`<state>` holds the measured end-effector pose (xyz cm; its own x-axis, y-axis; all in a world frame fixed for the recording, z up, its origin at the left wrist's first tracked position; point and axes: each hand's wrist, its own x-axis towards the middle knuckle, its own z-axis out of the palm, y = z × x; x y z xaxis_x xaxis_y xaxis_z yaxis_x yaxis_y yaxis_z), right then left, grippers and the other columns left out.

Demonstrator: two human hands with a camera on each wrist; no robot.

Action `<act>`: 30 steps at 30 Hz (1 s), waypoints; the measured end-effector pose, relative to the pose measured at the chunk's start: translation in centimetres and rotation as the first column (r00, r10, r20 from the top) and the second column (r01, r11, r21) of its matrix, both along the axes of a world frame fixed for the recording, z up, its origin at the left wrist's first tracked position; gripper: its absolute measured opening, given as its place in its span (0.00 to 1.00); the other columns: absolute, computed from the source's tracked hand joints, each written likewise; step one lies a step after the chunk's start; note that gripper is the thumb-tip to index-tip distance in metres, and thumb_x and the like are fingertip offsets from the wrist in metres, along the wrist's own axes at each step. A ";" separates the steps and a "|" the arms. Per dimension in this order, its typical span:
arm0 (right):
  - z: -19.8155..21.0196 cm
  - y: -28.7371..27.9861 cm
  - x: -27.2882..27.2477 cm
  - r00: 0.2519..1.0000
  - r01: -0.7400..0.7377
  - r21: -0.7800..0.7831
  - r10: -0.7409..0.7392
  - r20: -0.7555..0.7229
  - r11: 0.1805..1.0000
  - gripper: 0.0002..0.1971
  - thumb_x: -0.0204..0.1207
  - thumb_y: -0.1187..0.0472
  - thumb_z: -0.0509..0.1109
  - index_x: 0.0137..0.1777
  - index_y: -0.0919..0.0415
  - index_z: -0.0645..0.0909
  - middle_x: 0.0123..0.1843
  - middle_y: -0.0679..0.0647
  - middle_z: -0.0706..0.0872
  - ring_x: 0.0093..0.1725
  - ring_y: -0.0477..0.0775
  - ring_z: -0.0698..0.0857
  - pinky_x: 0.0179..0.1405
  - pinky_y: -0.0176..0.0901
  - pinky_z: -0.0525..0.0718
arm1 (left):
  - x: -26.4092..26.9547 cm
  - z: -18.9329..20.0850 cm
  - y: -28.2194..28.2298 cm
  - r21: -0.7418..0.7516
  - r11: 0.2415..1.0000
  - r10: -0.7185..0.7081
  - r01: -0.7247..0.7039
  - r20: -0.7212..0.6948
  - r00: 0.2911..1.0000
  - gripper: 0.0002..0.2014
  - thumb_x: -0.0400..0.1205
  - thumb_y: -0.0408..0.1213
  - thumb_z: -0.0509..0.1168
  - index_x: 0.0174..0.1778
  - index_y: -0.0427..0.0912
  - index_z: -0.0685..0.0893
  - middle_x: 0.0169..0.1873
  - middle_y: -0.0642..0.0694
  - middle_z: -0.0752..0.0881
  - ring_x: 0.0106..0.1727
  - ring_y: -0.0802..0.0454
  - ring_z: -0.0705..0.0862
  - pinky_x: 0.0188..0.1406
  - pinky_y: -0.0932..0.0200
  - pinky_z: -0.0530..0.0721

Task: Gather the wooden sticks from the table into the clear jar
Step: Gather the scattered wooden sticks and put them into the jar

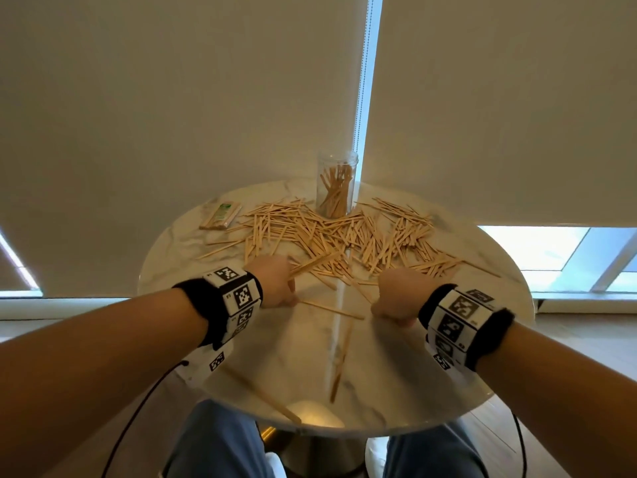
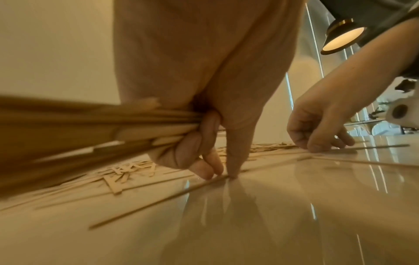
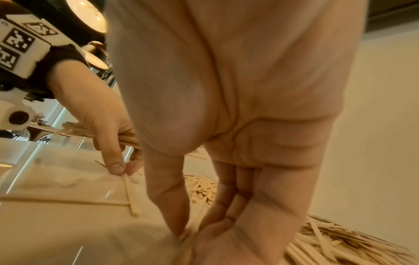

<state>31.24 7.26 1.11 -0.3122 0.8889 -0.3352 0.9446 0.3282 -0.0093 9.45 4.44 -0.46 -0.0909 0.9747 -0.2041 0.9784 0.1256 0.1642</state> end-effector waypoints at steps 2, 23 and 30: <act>0.0 0.1 -0.6 0.999 -0.037 0.047 0.035 0.030 0.998 0.16 0.81 0.57 0.67 0.31 0.60 0.75 0.29 0.51 0.79 0.29 0.49 0.78 0.29 0.38 0.79 | 0.3 -0.2 0.0 0.020 1.000 -0.010 0.010 -0.011 1.000 0.06 0.78 0.40 0.72 0.46 0.42 0.90 0.43 0.45 0.89 0.45 0.48 0.87 0.41 0.56 0.84; 2.4 2.7 -0.6 0.750 0.174 -0.146 -0.227 -0.622 0.974 0.04 0.81 0.66 0.71 0.53 0.65 0.84 0.45 0.57 0.91 0.43 0.53 0.92 0.49 0.48 0.92 | 0.6 2.4 3.6 0.031 0.932 0.120 -0.361 0.914 0.388 0.16 0.90 0.51 0.55 0.51 0.41 0.75 0.31 0.48 0.73 0.27 0.54 0.72 0.26 0.58 0.75; 3.7 3.4 -4.3 0.406 0.094 -0.133 -0.160 -0.900 0.987 0.05 0.78 0.69 0.73 0.52 0.63 0.85 0.45 0.58 0.92 0.42 0.55 0.93 0.47 0.53 0.93 | 2.7 2.4 5.4 0.123 0.968 -0.022 -0.220 0.911 0.412 0.41 0.69 0.78 0.63 0.49 0.38 0.85 0.31 0.44 0.79 0.27 0.52 0.74 0.34 0.53 0.78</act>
<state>26.94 10.66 4.84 -0.3476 0.9374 0.0229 0.4061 0.1726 -0.8974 12.15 9.83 1.92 -0.0713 0.9965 -0.0432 0.2301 0.0586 0.9714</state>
